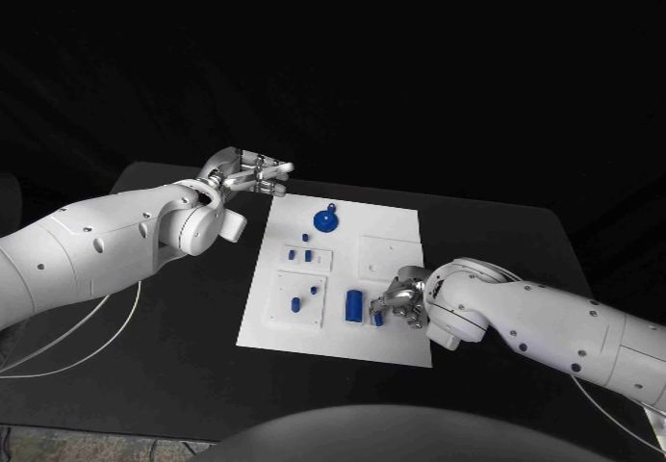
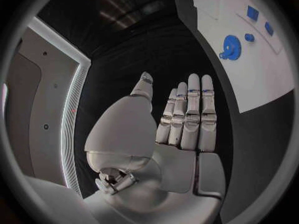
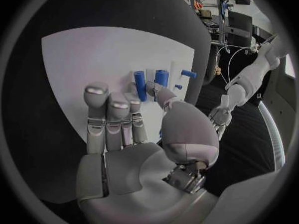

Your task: Assemble the parts on the task board

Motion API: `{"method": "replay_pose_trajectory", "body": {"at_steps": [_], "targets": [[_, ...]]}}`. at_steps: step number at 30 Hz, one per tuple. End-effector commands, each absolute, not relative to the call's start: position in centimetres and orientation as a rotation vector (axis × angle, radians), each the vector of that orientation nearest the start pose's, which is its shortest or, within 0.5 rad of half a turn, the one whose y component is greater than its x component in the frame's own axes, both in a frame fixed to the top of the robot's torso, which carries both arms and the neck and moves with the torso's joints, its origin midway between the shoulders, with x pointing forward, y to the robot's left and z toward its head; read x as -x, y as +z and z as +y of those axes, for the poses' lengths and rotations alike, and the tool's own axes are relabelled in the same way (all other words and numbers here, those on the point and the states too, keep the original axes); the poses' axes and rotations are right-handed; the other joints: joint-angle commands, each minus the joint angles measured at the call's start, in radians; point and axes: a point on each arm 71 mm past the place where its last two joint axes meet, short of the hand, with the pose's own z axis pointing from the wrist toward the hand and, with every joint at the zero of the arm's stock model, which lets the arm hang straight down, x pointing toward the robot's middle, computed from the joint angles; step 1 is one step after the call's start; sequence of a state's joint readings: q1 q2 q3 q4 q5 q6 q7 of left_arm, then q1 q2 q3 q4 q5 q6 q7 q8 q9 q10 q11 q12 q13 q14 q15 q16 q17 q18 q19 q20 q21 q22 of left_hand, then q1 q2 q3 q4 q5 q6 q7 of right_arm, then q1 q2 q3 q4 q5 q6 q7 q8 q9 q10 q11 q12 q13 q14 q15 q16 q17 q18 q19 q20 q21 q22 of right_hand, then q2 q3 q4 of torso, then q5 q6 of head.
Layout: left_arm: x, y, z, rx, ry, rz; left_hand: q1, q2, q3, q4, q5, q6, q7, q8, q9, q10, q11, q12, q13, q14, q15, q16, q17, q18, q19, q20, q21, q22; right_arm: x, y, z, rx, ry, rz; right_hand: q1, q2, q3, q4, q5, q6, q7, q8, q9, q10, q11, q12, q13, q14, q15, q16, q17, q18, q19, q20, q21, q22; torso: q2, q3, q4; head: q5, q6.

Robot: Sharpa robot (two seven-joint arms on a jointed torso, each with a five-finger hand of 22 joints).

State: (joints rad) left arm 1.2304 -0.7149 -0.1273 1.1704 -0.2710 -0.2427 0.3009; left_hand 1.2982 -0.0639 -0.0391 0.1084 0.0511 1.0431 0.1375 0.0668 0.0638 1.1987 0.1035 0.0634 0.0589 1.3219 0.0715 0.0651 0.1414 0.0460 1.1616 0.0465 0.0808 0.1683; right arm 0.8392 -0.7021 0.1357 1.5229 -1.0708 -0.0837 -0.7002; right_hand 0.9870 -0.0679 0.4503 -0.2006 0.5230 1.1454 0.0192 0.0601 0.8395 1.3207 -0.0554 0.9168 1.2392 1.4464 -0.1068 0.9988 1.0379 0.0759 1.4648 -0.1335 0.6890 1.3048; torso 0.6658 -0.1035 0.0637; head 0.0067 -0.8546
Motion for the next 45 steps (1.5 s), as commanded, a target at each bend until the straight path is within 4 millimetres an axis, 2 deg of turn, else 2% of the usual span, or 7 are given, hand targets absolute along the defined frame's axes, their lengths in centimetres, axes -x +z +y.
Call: {"method": "replay_pose_trajectory", "body": {"at_steps": [1, 5, 6, 9, 11, 21, 45], "targets": [[-54.1, -21.4, 24.4, 0.867, -1.241, 1.588, -0.006, 0.003, 0.001, 0.007, -0.002, -0.01, 0.0, -0.003, 0.001, -0.007, 0.002, -0.004, 0.001, -0.006, -0.001, -0.003, -0.001, -0.005, -0.001, 0.007, 0.0, -0.001, -41.3, -32.8, -16.0, -0.544, 0.405, 2.432, 0.0, 0.001, 0.001, -0.003, -0.118, -0.003, -0.009, 0.002, -0.013, 0.006, -0.006, 0.002, -0.001, 0.003, -0.007, -0.005, -0.001, -0.015, 0.054, -0.002, -0.006, -0.003, 0.0, -0.001, 0.0011, 0.002, 0.0], [-54.1, -21.4, 24.5, 0.868, -1.239, 1.589, -0.006, 0.003, 0.001, 0.007, -0.002, -0.01, 0.0, -0.003, 0.001, -0.007, 0.002, -0.004, 0.001, -0.006, -0.001, -0.003, -0.001, -0.005, -0.001, 0.007, 0.0, -0.001, -41.3, -33.0, -16.0, -0.55, 0.404, 2.435, 0.005, -0.01, -0.024, 0.049, -0.323, 0.002, -0.007, 0.003, -0.045, 0.008, -0.003, 0.004, -0.001, 0.004, -0.005, -0.006, -0.002, -0.015, 0.055, -0.001, -0.007, -0.005, 0.0, -0.0011, 0.0009, 0.003, -0.001], [-54.1, -21.4, 24.5, 0.868, -1.239, 1.589, -0.006, 0.003, 0.001, 0.007, -0.002, -0.01, 0.0, -0.003, 0.001, -0.007, 0.002, -0.004, 0.001, -0.006, -0.001, -0.003, -0.001, -0.005, -0.001, 0.007, 0.0, -0.001, -41.3, -33.0, -16.0, -0.551, 0.404, 2.436, 0.005, -0.017, -0.033, 0.065, -0.399, 0.005, -0.006, 0.003, -0.049, 0.009, -0.002, 0.005, -0.001, 0.003, -0.005, -0.007, -0.002, -0.015, 0.055, -0.001, -0.007, -0.005, 0.0, -0.0011, 0.0009, 0.003, -0.001], [-54.1, -21.4, 24.5, 0.869, -1.238, 1.59, -0.006, 0.003, 0.001, 0.007, -0.002, -0.01, 0.0, -0.003, 0.001, -0.007, 0.002, -0.004, 0.001, -0.006, -0.001, -0.003, -0.001, -0.005, -0.001, 0.007, 0.0, -0.001, -41.3, -33.0, -16.0, -0.553, 0.406, 2.437, 0.01, -0.043, -0.048, 0.12, -0.472, 0.01, -0.003, 0.004, -0.055, 0.009, 0.001, 0.003, -0.003, 0.004, -0.003, -0.006, -0.001, -0.014, 0.055, 0.001, -0.009, -0.007, 0.0, -0.0013, 0.0002, 0.005, -0.002], [-54.1, -21.4, 24.5, 0.869, -1.238, 1.59, -0.006, 0.003, 0.001, 0.007, -0.002, -0.01, 0.0, -0.003, 0.001, -0.007, 0.002, -0.004, 0.001, -0.006, -0.001, -0.003, -0.001, -0.005, -0.001, 0.007, 0.0, -0.001, -41.3, -33.0, -16.0, -0.554, 0.407, 2.438, 0.051, -0.066, -0.056, 0.186, -0.472, 0.011, -0.002, 0.004, -0.06, 0.01, 0.001, 0.002, -0.005, 0.004, -0.003, -0.008, -0.001, -0.014, 0.055, 0.001, -0.008, -0.009, -0.001, -0.0014, 0.0001, 0.005, -0.002], [-54.1, -21.4, 24.6, 0.87, -1.237, 1.592, -0.003, 0.001, 0.003, 0.01, -0.002, -0.011, 0.001, -0.003, 0.001, -0.008, 0.003, -0.004, 0.001, -0.007, 0.0, -0.003, -0.001, -0.005, -0.002, 0.008, 0.0, -0.004, -41.1, -33.0, -15.9, -0.556, 0.421, 2.442, 0.056, -0.092, -0.072, 0.235, -0.474, 0.013, 0.0, 0.005, -0.063, 0.01, 0.001, -0.004, -0.007, 0.003, -0.004, -0.012, 0.002, -0.015, 0.053, -0.001, -0.009, -0.012, 0.0, -0.0008, -0.0001, 0.005, -0.003], [-54.1, -21.4, 24.7, 0.872, -1.231, 1.593, -0.002, 0.003, 0.003, 0.011, -0.002, -0.011, 0.001, -0.003, 0.001, -0.008, 0.003, -0.004, 0.001, -0.008, 0.0, -0.003, -0.001, -0.005, -0.003, 0.008, 0.0, -0.006, -40.2, -32.7, -16.4, -0.557, 0.439, 2.436, 0.051, -0.098, -0.101, 0.274, -0.475, 0.022, -0.002, 0.005, -0.06, 0.013, 0.001, -0.008, -0.004, 0.006, -0.005, -0.02, 0.007, -0.016, 0.054, -0.003, -0.009, -0.015, 0.0, -0.0007, 0.0003, 0.005, -0.004]]}}
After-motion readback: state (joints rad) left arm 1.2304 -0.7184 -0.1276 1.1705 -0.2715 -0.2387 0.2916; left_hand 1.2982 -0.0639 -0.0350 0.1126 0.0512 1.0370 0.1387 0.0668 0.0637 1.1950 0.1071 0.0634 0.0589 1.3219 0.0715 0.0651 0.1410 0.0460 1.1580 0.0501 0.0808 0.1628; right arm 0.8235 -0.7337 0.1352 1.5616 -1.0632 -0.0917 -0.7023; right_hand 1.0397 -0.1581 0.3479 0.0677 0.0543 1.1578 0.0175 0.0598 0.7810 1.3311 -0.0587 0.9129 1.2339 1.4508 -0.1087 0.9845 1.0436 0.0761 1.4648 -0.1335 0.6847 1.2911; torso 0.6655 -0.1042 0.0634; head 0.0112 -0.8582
